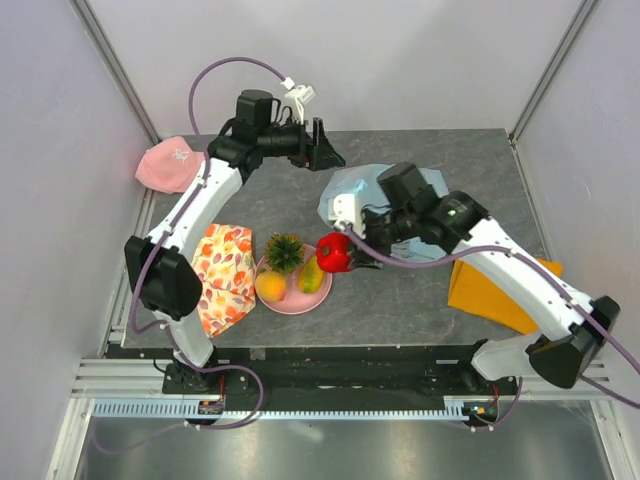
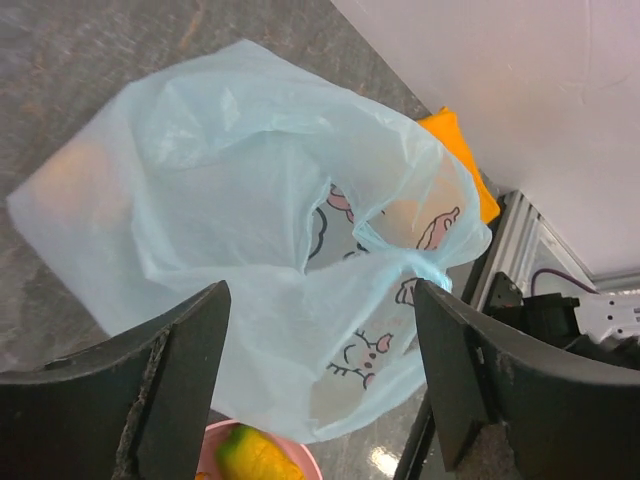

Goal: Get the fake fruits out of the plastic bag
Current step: Place the fake fruit on the plate.

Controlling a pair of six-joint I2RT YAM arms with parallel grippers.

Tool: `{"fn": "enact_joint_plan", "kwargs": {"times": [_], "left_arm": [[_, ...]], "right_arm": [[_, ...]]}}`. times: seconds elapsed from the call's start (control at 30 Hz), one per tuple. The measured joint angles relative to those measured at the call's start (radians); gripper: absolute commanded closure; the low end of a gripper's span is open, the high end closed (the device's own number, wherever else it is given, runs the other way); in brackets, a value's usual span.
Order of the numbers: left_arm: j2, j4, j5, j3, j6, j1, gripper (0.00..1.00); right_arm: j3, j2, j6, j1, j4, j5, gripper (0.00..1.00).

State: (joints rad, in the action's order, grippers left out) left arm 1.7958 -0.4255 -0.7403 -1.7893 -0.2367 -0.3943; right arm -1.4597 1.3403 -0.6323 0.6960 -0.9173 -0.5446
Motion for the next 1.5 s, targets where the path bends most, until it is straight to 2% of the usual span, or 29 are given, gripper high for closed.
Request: {"fn": "enact_joint_plan", "kwargs": {"times": [0.13, 0.3, 0.47, 0.6, 0.97, 1.33, 1.5], "left_arm": [[-0.079, -0.037, 0.024, 0.002, 0.027, 0.043, 0.18], [-0.27, -0.047, 0.032, 0.058, 0.044, 0.138, 0.19], [-0.462, -0.05, 0.027, 0.133, 0.053, 0.211, 0.19], [-0.545, -0.051, 0.006, 0.179, 0.055, 0.235, 0.19], [-0.568, -0.06, -0.03, 0.311, 0.052, 0.271, 0.2], [-0.568, -0.057, -0.056, 0.325, 0.045, 0.287, 0.2], [-0.568, -0.048, -0.067, 0.339, 0.039, 0.293, 0.2]], "right_arm": [[0.024, 0.082, -0.087, 0.132, -0.005, 0.056, 0.62], [0.117, 0.115, -0.148, 0.287, 0.023, 0.145, 0.62], [0.161, 0.159, -0.158, 0.359, 0.085, 0.236, 0.61], [0.172, 0.211, -0.147, 0.399, 0.169, 0.317, 0.61], [0.201, 0.3, -0.08, 0.481, 0.367, 0.498, 0.59], [0.203, 0.368, -0.064, 0.484, 0.409, 0.578, 0.57], [0.203, 0.387, -0.047, 0.484, 0.411, 0.592, 0.5]]}}
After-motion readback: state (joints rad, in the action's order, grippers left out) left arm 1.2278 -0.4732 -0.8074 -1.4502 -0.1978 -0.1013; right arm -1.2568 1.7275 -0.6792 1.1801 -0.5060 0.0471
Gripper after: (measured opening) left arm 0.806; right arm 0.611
